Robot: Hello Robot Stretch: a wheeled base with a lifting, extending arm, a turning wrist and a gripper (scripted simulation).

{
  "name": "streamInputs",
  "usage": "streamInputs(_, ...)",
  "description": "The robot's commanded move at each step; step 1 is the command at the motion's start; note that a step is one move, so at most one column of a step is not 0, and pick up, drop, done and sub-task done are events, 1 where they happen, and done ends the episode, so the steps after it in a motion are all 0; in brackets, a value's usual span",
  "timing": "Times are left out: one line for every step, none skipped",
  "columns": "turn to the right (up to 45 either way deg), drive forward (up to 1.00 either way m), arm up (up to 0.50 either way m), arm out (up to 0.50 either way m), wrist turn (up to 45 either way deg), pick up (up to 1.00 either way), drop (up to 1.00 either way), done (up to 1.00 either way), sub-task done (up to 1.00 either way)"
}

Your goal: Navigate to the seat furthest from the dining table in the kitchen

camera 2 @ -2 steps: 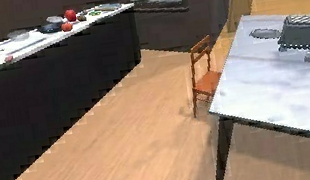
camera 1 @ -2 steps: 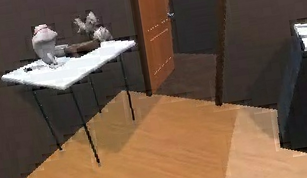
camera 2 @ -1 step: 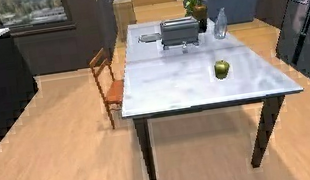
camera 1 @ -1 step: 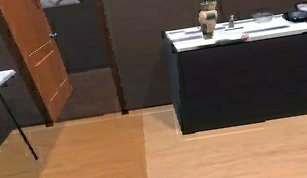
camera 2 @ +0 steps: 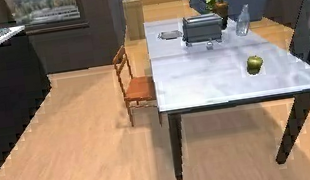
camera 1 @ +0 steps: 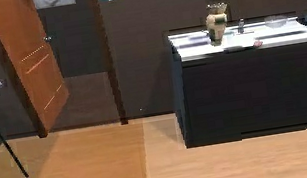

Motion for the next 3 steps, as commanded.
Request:
streamInputs(45.0, 0.00, 0.00, 0.00, 0.0, 0.00, 0.00, 0.00, 0.00)
streamInputs(15.0, 0.00, 0.00, 0.00, 0.0, 0.00, 0.00, 0.00, 0.00)
streamInputs(0.0, 0.30, 0.00, 0.00, 0.0, 0.00, 0.00, 0.00, 0.00)
